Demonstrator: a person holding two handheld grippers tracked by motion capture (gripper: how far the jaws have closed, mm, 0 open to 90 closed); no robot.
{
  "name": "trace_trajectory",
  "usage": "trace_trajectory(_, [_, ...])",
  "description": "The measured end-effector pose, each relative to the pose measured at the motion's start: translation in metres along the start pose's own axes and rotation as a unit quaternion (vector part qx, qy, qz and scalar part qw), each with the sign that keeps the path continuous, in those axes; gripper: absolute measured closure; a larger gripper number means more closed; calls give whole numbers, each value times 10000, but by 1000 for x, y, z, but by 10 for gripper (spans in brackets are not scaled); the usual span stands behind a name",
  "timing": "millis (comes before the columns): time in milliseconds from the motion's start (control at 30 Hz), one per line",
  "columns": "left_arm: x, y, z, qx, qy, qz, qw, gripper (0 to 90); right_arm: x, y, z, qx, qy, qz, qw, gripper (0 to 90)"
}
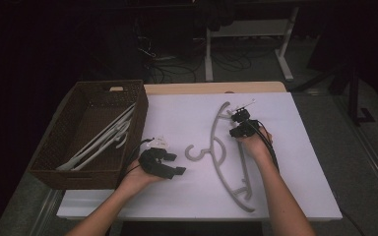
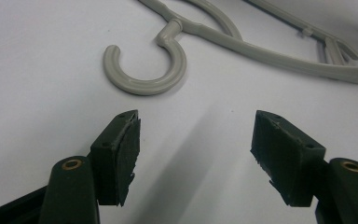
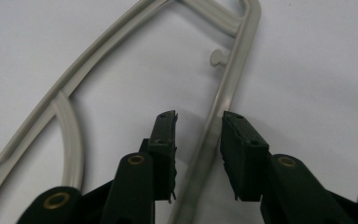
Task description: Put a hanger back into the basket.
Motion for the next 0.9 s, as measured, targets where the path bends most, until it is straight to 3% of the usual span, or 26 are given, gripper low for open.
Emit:
trace_trajectory(167, [1, -1, -1, 0, 27, -50, 10000, 322, 1, 6, 4, -110, -141, 69, 9998, 707])
trace_trajectory(433, [0, -1, 2, 2, -10, -58, 10000, 322, 2, 8, 5, 19, -138, 124, 9998, 725])
trace_trajectory(700, [-1, -2, 2, 10, -16, -57, 10000, 322, 3, 7, 6, 25, -147, 24, 9999, 772])
trace_trajectory(900, [0, -2, 1, 6, -1, -69, 10000, 323, 6, 9, 8, -71, -90, 283, 9995, 651])
Point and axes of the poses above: each handheld gripper's, and its own axes: z roughly forward along the jaws, x roughly out of its top, y roughly to its right, the point moved 8 cm from there along z, roughly forward along the jaws, and after that the axes turned 9 degrees about x, right-handed, at the moved point
